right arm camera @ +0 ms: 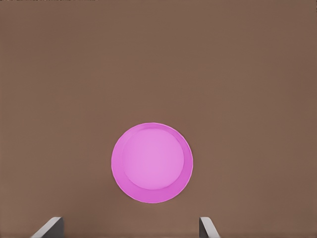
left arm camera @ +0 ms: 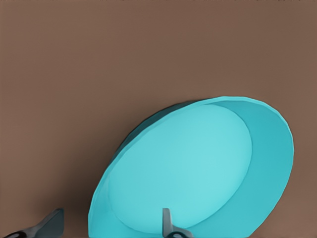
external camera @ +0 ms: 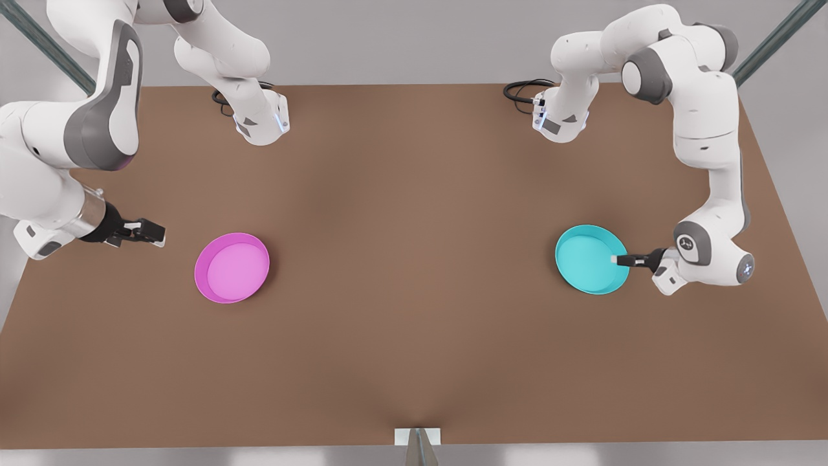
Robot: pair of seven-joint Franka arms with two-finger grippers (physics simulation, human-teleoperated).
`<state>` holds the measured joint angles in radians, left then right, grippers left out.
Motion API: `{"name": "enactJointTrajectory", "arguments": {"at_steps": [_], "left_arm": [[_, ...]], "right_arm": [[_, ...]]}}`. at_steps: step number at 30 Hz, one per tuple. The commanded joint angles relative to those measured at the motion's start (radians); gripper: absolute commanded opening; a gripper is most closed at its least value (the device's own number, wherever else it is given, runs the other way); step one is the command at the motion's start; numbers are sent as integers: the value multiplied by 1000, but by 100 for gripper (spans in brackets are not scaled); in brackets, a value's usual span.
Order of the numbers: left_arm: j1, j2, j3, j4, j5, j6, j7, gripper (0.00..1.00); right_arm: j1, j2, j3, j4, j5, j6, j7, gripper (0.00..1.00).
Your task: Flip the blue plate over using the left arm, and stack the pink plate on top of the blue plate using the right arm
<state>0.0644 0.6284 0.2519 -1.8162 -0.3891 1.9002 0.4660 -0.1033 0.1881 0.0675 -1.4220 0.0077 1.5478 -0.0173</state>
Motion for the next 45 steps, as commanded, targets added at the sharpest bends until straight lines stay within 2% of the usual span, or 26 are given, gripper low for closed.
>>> {"name": "enactJointTrajectory", "arguments": {"at_steps": [1,2,7,8,11,30,38,45], "left_arm": [[0,1,0,0,-8,2,0,62],[0,7,-3,0,-8,11,0,57],[0,21,-17,0,-7,39,13,42],[0,28,-17,3,-5,42,14,32],[0,31,-17,9,-5,42,22,21],[-23,10,-16,54,42,42,92,21],[-58,-26,-49,161,292,-29,92,21],[-179,-44,-52,218,602,-72,63,21]], "right_arm": [[0,1,0,0,0,0,0,100],[0,-1,0,0,0,0,0,100],[2,-1,0,0,0,-2,0,100],[2,-1,0,0,0,-2,0,100],[2,-1,0,0,0,-2,0,100],[-1,2,-2,0,2,-2,0,100],[-4,2,-2,0,2,-2,-1,100],[-4,2,-2,-2,2,-2,-4,100]]}}
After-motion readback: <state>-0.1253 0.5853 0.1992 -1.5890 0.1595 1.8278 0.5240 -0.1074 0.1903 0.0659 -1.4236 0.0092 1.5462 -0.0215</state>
